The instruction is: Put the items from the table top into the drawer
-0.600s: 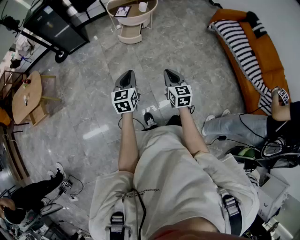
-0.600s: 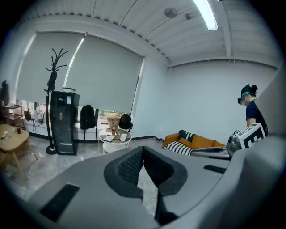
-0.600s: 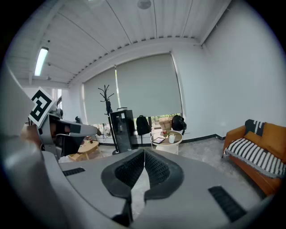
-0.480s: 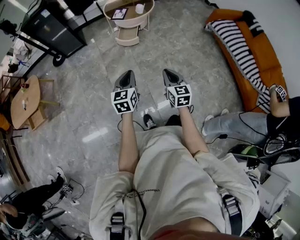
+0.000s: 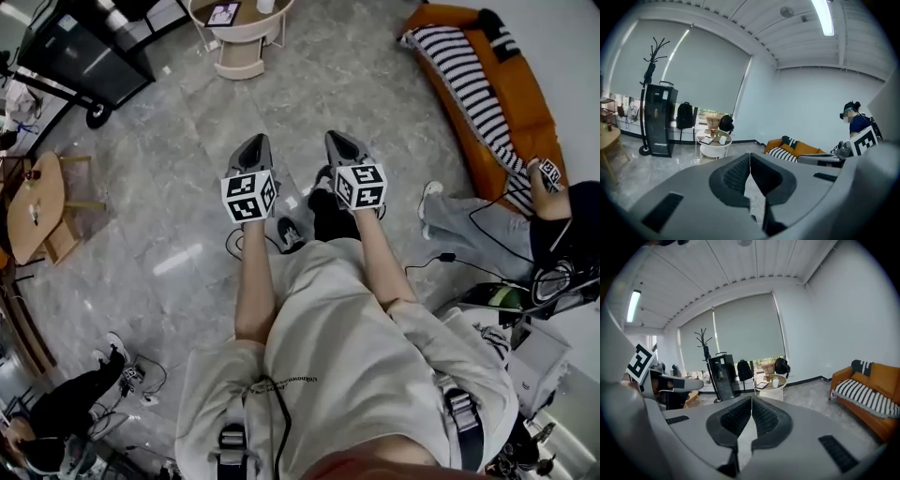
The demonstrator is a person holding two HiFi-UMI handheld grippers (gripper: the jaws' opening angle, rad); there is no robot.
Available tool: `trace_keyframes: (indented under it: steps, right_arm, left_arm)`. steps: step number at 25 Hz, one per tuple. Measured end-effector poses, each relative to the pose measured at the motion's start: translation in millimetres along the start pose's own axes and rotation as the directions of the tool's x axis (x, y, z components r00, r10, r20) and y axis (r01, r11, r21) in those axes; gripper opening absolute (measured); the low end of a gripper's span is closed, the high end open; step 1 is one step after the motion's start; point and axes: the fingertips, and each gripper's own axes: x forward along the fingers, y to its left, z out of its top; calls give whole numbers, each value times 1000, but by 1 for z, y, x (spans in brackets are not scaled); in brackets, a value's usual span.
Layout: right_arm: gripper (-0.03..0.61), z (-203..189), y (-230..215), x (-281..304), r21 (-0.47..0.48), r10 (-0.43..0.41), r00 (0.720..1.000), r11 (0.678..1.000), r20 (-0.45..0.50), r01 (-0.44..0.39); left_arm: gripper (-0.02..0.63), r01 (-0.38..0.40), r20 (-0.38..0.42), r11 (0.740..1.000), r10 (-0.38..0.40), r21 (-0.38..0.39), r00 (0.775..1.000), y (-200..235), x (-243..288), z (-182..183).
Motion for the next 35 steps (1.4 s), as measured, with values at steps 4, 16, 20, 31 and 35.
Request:
trace_keyframes:
  steps: [4,16,20,31,35]
  right_arm:
    - [34,4,-10,29,71,1,1000,997,5,-1]
    - [34,70,-82,161,166,72,996,983,45,-79]
    - [34,107,-117,205,207,75,993,974,87,-92]
    - [34,151,-182,272,203,121,989,970,81,-135]
    - [35,151,-205,274,202,97,993,973,74,-111]
  left_arm:
    - [21,-2,-18,1000,2,6,1000,14,25,6]
    - [21,13,-64,994,-6,112,998,43,159,80]
    - [21,12,-59,989,-4,148,998,44,204,120]
    - [21,-63,-53,988,71,139,996,77,288,163]
    - [21,-64,-53,990,71,127,996,81,307,167]
